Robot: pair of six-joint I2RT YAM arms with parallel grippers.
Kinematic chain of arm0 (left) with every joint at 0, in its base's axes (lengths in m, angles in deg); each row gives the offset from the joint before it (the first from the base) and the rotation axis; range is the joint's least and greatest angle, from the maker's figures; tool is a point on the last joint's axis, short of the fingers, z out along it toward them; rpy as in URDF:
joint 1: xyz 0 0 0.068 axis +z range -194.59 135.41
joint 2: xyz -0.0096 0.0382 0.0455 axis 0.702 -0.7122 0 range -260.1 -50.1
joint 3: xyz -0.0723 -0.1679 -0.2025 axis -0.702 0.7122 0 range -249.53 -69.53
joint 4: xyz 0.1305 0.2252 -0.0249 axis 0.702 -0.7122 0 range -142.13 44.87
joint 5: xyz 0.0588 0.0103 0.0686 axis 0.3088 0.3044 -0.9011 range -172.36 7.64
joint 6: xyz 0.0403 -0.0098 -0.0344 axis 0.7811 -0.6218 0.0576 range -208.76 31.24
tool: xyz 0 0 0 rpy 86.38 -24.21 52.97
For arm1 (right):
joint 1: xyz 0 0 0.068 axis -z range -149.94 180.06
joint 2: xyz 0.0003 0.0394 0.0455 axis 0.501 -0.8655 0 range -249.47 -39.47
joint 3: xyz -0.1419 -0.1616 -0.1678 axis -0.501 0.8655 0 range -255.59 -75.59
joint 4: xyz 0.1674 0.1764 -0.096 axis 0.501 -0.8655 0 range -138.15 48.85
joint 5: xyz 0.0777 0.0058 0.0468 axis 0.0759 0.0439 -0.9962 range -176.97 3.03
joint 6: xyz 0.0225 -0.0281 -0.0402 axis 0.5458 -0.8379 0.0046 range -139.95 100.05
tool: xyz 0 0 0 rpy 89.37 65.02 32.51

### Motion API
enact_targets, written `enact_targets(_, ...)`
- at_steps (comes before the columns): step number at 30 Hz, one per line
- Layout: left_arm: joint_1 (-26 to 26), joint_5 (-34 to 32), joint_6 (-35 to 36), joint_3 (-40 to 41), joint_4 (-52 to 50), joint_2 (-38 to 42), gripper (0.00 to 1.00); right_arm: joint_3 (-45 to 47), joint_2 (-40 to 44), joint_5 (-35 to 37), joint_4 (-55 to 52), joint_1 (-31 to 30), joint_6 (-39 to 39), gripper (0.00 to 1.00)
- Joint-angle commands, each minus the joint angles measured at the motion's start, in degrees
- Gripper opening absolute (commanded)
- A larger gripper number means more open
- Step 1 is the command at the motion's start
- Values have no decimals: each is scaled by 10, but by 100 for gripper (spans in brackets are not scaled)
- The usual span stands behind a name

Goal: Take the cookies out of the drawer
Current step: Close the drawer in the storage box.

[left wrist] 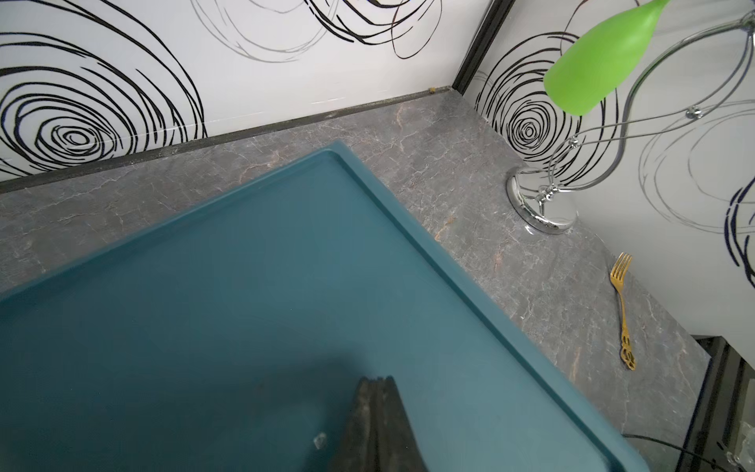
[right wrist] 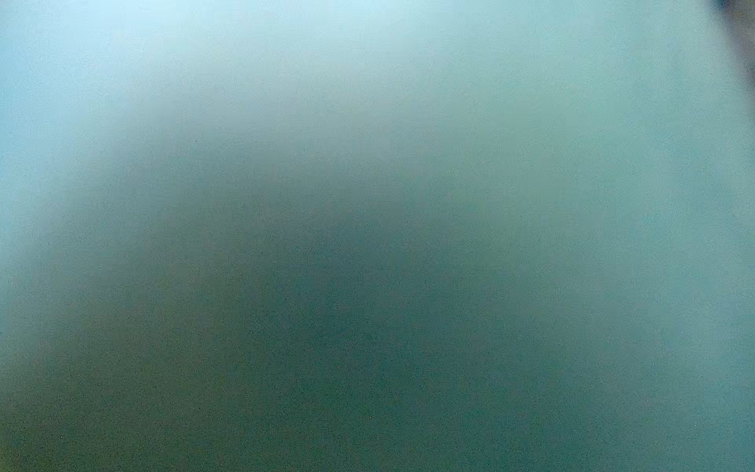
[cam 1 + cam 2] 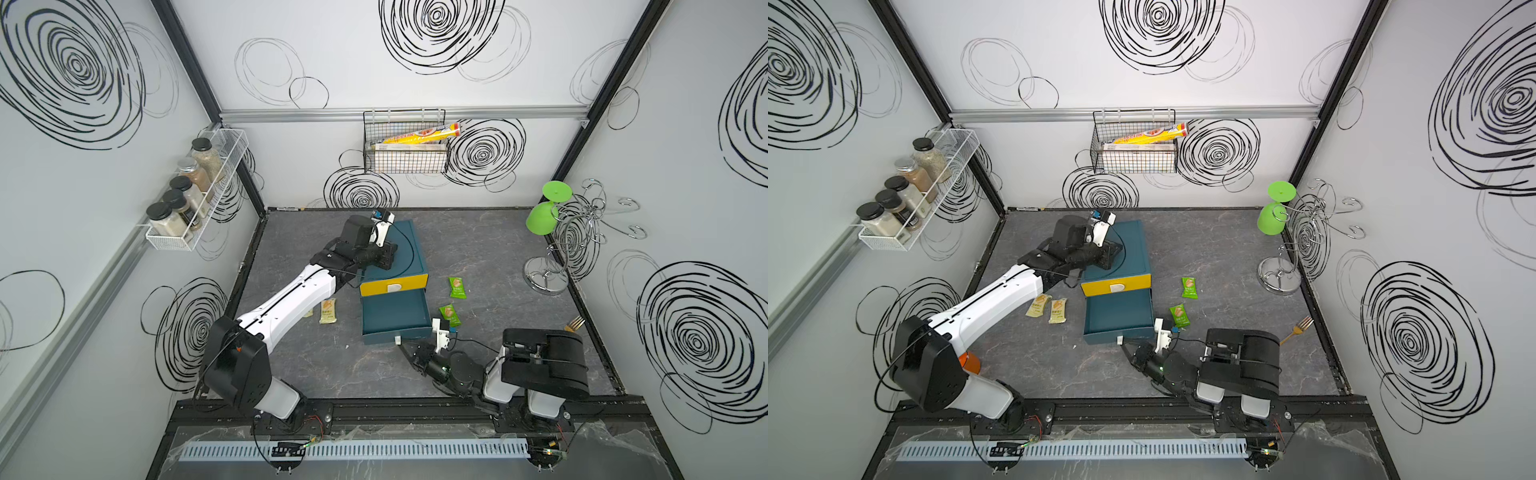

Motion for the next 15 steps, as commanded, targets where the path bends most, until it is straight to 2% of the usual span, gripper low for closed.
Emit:
enact_targets(1,-4,7,7,36,-106,-18,0,-10,7,-13,154,24,-12,0)
enact_targets(6,-4,12,5,39,-104,-18,0,-28,2,-35,153,58,-18,0)
enact_targets(15,-4,26,4,47,-101,-19,0,-96,-46,-125,153,133,-6,0)
